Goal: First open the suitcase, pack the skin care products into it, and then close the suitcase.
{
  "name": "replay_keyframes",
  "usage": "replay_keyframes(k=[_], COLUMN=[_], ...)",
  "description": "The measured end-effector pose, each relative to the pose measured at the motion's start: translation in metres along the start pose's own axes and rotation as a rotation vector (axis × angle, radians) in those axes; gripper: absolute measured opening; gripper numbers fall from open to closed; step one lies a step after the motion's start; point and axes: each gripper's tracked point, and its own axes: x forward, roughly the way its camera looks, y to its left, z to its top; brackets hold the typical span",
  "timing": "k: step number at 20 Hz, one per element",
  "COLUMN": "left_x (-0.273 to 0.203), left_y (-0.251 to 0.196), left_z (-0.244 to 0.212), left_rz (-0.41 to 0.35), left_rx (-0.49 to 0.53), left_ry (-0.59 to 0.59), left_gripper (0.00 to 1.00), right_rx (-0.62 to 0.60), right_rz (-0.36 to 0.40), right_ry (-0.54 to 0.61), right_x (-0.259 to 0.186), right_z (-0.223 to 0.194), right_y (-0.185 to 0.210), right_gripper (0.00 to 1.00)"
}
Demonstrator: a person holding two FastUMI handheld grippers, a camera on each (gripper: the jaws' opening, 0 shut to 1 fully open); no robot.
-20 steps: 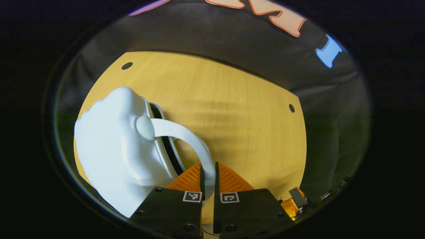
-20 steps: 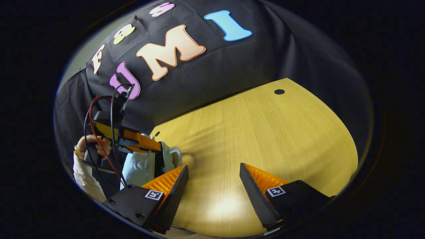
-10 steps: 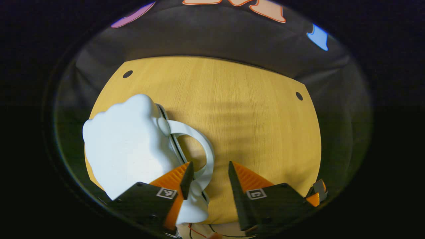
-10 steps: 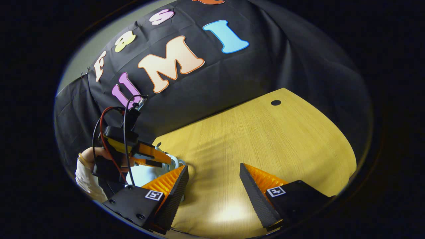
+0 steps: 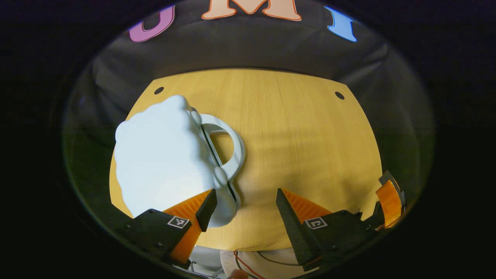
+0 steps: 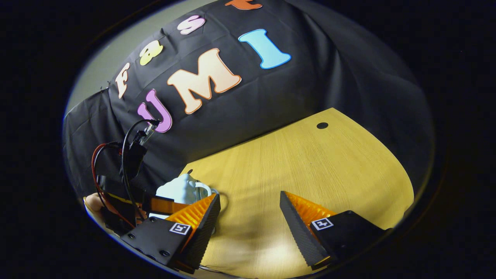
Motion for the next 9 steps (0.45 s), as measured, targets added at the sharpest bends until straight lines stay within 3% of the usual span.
replay_keyframes(k=[4,9], left_x=[-0.004,-0.01], left_y=[-0.005,-0.01], left_z=[-0.014,-0.022], left_rz=[0.015,0.012], left_rx=[0.028,0.036], left_ry=[-0.008,-0.009], left_gripper=[0.89,0.93], right_rx=[-0.031,-0.036], right_rz=[0.024,0.026], right_ry=[-0.002,-0.018], right_x=[-0.006,-0.013], right_z=[-0.001,0.005], right_y=[0.003,0.002], right_gripper=[0.97,0.97])
